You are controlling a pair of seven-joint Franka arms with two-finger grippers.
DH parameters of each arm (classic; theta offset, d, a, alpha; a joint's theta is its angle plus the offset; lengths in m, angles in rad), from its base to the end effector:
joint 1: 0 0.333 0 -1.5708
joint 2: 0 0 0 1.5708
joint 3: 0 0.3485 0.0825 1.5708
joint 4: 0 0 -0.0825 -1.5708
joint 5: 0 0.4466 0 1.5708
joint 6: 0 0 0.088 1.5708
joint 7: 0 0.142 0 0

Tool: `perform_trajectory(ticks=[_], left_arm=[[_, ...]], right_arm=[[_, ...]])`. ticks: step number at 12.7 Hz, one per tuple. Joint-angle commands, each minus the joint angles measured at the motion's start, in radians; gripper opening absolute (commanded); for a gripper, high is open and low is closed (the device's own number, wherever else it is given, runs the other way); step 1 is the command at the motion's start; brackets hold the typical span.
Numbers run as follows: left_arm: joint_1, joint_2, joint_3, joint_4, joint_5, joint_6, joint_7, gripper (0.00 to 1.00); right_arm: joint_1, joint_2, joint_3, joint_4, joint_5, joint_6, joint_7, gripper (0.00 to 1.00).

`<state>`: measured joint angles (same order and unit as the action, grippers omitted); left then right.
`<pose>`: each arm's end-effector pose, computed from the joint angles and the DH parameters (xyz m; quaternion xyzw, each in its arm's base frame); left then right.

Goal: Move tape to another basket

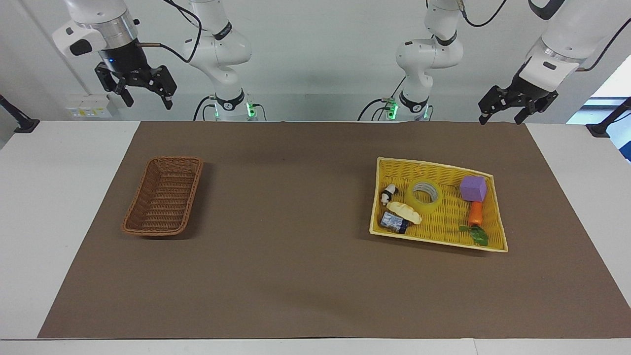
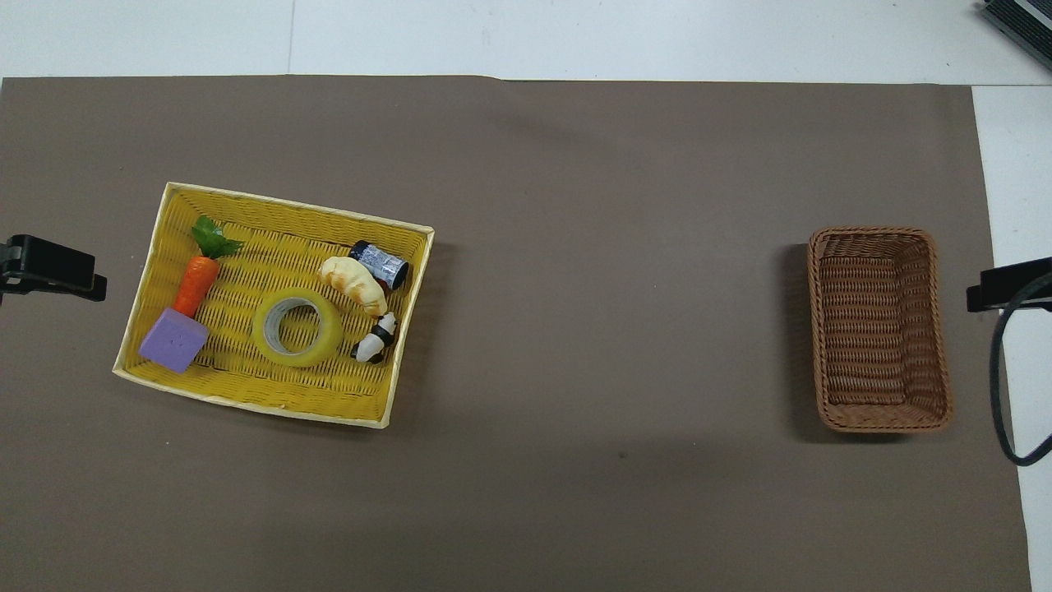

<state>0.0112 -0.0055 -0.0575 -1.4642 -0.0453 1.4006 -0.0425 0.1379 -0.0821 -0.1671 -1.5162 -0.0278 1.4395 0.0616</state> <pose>0.5938 -0.0346 0.6672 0.9993 -0.0051 -0.0300 0.0210 0.5735 -0.0255 0.6875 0.9989 -0.0470 0.0022 0.0069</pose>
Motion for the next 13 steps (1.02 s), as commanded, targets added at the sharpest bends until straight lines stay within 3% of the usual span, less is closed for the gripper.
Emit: perform_trajectory(ticks=[1, 13], left_arm=[[-0.008, -0.004, 0.007, 0.033, 0.019, -0.032, 0.057, 1.0], [-0.007, -0.011, 0.007, 0.019, 0.013, -0.02, 0.062, 1.0]], right_arm=[[-0.004, -0.016, 0.003, -0.016, -0.001, 0.009, -0.019, 1.0], [-0.004, -0.016, 0.003, -0.016, -0.001, 0.009, -0.019, 1.0]])
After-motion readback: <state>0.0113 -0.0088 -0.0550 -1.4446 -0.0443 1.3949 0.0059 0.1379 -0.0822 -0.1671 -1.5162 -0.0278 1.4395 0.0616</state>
